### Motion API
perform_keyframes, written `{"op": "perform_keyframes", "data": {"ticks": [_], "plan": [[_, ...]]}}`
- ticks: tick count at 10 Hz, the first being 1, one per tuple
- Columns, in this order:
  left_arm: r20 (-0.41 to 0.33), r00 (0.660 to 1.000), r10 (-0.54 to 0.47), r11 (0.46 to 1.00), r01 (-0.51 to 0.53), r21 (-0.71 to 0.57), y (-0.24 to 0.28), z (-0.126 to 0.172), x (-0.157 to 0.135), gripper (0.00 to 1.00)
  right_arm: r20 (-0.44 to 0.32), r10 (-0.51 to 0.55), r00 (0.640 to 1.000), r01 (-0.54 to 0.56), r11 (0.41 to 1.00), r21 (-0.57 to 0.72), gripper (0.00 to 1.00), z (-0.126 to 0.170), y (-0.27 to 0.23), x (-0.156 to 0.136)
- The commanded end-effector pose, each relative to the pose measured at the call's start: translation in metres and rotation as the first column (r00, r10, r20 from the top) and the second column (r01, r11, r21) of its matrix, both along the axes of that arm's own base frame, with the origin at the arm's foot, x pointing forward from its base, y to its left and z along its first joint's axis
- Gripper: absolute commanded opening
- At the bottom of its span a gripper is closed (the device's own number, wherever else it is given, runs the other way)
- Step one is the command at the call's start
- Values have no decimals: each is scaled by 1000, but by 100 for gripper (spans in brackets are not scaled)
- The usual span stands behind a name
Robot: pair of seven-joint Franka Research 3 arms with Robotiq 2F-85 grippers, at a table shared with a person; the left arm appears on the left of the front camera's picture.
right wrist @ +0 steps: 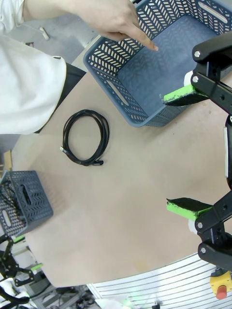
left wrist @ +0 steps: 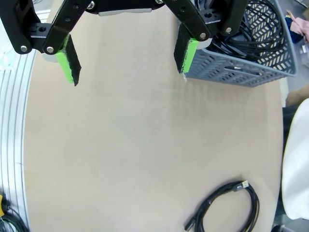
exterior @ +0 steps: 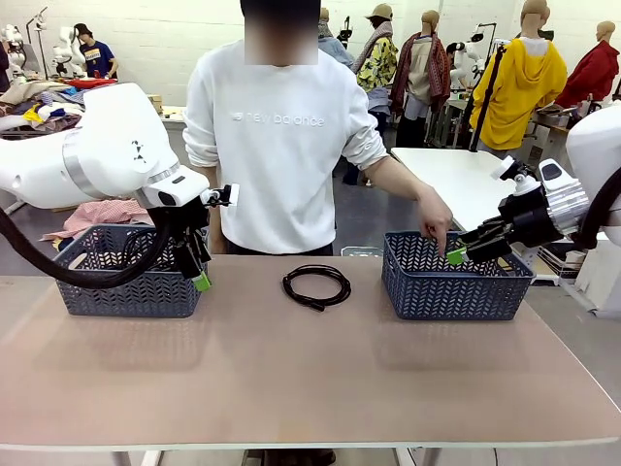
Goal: Organize the cables according to human instructions.
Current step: Pick up a bundle of cables and place it in the basket indicated by the human.
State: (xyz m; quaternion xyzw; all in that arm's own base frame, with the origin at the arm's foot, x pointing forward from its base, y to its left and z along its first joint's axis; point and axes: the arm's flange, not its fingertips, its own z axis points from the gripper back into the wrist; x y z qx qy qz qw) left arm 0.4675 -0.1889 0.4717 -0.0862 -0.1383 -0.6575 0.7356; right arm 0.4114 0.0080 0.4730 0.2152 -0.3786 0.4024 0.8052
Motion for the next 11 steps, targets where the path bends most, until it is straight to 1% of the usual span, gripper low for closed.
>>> {"op": "perform_keyframes", "data": {"ticks": [1,2,3,4,5,7,10,11], "plan": [[2,1000,1,1000,-1,0,2,1,0,100,31,12,999,-13,1000,23,100,-3,1,3],[2,1000,1,1000,-1,0,2,1,0,100,31,12,999,-13,1000,23,100,-3,1,3],[2,1000,1,1000,-1,0,2,1,0,100,0,0,1000,0,1000,0,100,0,0,0],[2,1000,1,1000,-1,0,2,1,0,100,-11,2,1000,-2,1000,-28,100,4,12,8],[2,1000,1,1000,-1,0,2,1,0,100,-31,14,999,-16,999,-51,100,8,29,18],[2,1000,1,1000,-1,0,2,1,0,100,-62,20,998,-26,995,-92,100,7,64,36],[2,1000,1,1000,-1,0,2,1,0,100,-118,11,993,-33,982,-184,100,-2,123,78],[2,1000,1,1000,-1,0,2,1,0,100,-124,-5,992,-23,975,-219,100,-4,141,91]]}}
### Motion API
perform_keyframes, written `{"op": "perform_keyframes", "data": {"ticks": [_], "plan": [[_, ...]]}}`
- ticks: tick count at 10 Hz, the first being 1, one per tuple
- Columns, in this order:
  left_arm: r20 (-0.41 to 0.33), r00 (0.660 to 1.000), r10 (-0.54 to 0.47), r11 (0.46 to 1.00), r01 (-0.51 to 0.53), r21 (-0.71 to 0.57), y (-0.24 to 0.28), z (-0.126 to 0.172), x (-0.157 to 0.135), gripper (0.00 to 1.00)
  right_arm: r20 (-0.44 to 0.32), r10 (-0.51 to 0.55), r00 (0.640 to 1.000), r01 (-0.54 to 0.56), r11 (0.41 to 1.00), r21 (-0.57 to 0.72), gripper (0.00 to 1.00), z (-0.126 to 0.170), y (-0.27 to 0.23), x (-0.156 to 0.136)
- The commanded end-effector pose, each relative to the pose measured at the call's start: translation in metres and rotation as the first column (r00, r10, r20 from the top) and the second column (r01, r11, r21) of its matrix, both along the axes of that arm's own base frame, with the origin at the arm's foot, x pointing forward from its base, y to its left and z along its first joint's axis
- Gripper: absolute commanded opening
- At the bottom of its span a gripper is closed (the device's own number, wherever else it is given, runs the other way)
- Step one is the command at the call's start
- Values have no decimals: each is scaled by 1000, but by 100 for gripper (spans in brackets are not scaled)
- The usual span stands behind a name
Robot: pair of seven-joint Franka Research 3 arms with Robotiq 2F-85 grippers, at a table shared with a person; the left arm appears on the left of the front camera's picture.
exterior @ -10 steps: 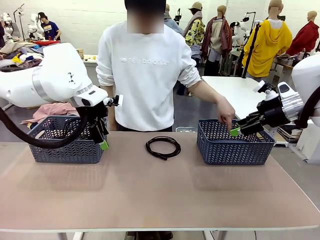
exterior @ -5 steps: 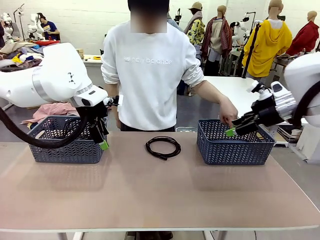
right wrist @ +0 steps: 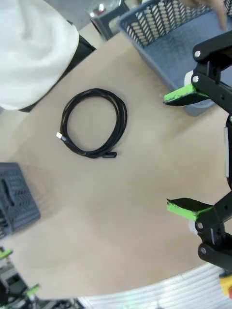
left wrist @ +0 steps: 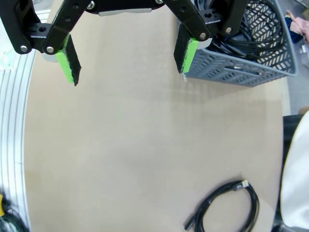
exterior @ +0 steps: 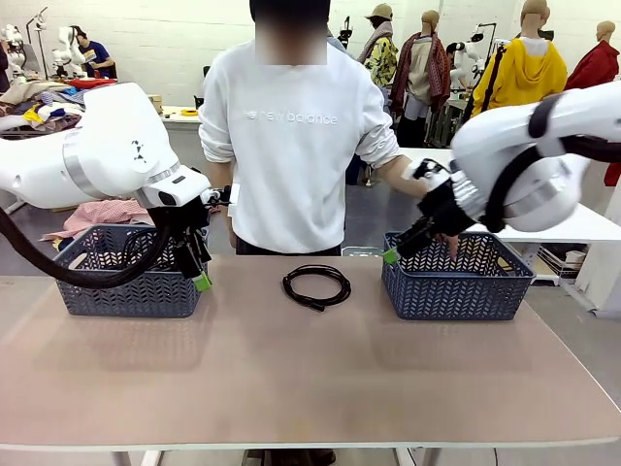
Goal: Organize the cables according to human instructions.
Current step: Pick up a bundle of cables and place it in the basket indicated by the human.
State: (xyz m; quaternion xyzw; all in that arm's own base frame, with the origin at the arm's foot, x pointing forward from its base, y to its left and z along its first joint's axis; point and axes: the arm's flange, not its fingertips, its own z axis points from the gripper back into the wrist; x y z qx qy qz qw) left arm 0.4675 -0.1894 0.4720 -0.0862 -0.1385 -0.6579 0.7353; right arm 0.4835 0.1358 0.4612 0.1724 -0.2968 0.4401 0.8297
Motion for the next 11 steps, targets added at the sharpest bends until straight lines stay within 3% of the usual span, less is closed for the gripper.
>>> {"op": "perform_keyframes", "data": {"ticks": [1,6,11], "plan": [[2,1000,2,1000,-2,0,2,1,0,100,-29,-51,998,49,996,-80,100,5,30,31],[2,1000,2,1000,-2,0,2,1,0,100,-62,-37,997,27,987,-157,100,-3,91,61],[2,1000,2,1000,-2,0,2,1,0,100,-48,-16,999,9,990,-142,100,-10,82,55]]}}
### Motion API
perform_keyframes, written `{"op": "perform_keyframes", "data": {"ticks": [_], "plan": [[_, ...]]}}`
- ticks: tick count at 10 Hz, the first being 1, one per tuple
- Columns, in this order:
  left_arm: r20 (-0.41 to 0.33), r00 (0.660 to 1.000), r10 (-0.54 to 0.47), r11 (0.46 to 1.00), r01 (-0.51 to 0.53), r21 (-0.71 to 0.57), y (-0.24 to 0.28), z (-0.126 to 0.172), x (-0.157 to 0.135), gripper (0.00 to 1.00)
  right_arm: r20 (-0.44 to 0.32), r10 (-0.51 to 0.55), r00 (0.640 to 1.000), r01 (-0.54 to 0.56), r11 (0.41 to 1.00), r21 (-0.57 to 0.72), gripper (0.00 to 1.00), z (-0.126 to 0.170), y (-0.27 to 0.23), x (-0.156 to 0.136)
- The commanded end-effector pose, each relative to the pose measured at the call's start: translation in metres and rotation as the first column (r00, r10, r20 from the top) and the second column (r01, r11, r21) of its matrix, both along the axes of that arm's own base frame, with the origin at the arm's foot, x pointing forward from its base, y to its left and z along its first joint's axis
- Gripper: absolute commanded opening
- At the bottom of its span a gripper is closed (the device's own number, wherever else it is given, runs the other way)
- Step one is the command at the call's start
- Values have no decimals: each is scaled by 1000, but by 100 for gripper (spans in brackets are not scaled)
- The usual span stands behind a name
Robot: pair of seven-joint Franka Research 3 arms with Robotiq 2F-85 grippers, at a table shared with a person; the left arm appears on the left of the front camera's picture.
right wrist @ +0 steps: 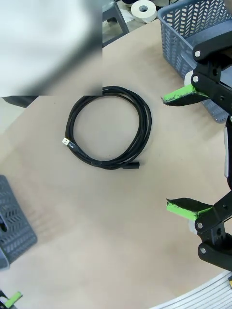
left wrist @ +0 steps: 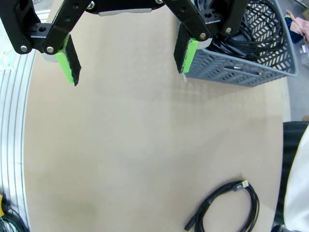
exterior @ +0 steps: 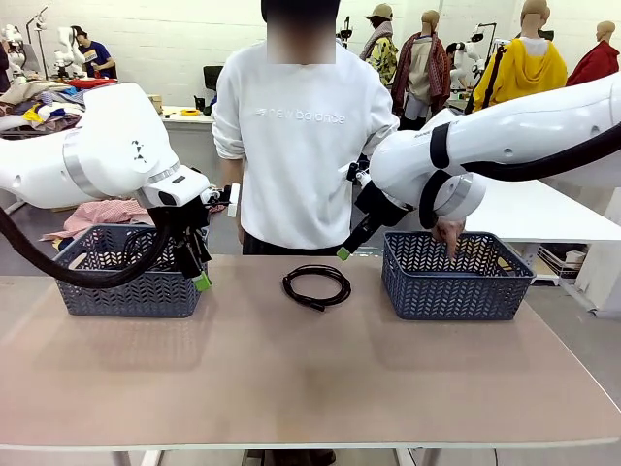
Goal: Organize the cables according to human instructions.
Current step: Pick up a bundle of cables and place it in the basket indicated by the human.
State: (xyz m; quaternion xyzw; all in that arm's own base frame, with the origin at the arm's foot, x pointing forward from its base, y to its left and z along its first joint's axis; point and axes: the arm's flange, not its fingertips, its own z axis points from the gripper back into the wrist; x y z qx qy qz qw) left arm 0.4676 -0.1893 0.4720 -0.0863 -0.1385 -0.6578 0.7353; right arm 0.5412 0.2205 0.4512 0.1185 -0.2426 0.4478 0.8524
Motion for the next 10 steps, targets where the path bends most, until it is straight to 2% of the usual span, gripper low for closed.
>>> {"op": "perform_keyframes", "data": {"ticks": [1,4,6,10], "plan": [[2,1000,2,1000,-2,0,2,1,0,100,4,8,1000,-8,1000,7,100,0,-3,-3],[2,1000,2,1000,-2,0,2,1,0,100,4,8,1000,-8,1000,7,100,0,-3,-3],[2,1000,2,1000,-2,0,2,1,0,100,-4,3,1000,-3,1000,-17,100,-2,11,9],[2,1000,2,1000,-2,0,2,1,0,100,-120,28,992,-37,997,-70,100,-20,60,46]]}}
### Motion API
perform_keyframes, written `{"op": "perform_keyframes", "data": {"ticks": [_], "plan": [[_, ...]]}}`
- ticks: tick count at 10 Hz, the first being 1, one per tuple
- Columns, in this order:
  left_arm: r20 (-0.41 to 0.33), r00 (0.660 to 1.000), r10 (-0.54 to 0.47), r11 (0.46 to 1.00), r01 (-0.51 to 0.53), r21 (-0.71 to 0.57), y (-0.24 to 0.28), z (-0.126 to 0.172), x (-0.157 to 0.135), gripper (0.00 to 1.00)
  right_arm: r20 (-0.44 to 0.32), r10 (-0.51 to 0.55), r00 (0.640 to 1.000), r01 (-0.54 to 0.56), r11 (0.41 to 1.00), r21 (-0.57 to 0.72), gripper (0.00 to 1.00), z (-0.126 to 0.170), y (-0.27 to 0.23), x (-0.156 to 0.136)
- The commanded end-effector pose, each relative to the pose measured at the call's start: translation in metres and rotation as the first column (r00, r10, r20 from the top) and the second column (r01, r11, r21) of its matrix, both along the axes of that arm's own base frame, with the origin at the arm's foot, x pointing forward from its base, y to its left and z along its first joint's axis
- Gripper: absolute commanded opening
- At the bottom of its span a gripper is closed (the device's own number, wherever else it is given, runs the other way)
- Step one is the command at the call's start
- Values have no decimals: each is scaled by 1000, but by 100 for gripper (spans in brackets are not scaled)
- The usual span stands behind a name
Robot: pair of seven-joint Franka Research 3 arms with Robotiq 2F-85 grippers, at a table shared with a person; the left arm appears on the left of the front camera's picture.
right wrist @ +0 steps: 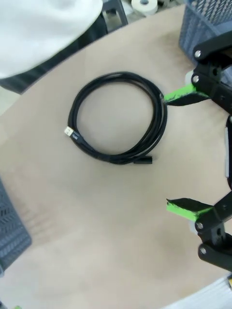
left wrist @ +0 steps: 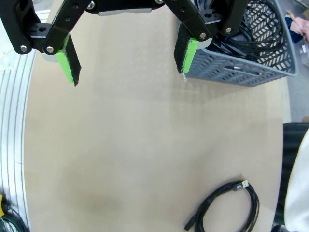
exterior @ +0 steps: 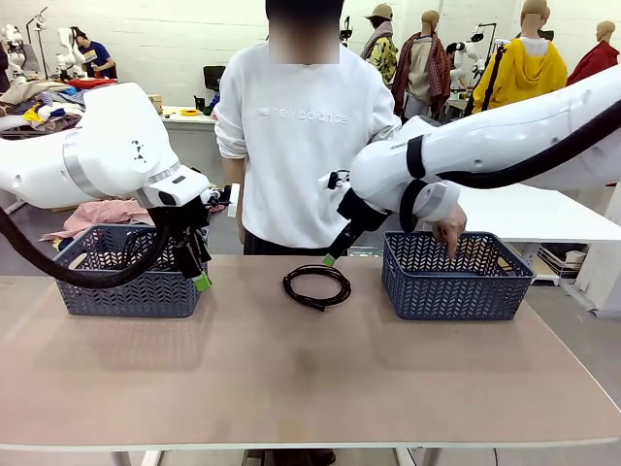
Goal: Organize the cables according to human instructions.
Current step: Pick up a bundle of cables and place it in the basket indicated by the human.
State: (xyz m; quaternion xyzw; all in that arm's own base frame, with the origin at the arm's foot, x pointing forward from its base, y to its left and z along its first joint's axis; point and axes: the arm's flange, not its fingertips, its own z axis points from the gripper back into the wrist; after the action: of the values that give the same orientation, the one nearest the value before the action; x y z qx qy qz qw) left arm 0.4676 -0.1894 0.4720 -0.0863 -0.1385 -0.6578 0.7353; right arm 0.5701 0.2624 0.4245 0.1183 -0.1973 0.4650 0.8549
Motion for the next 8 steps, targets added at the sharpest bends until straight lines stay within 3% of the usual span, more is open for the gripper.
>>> {"op": "perform_keyframes", "data": {"ticks": [1,4,8], "plan": [[2,1000,2,1000,-2,0,2,1,0,100,-74,16,997,-20,999,-49,100,0,30,25],[2,1000,2,1000,-2,0,2,1,0,100,-130,35,991,-53,989,-140,100,-14,58,47],[2,1000,2,1000,-2,0,2,1,0,100,-104,35,994,-56,977,-205,100,-38,84,51]]}}
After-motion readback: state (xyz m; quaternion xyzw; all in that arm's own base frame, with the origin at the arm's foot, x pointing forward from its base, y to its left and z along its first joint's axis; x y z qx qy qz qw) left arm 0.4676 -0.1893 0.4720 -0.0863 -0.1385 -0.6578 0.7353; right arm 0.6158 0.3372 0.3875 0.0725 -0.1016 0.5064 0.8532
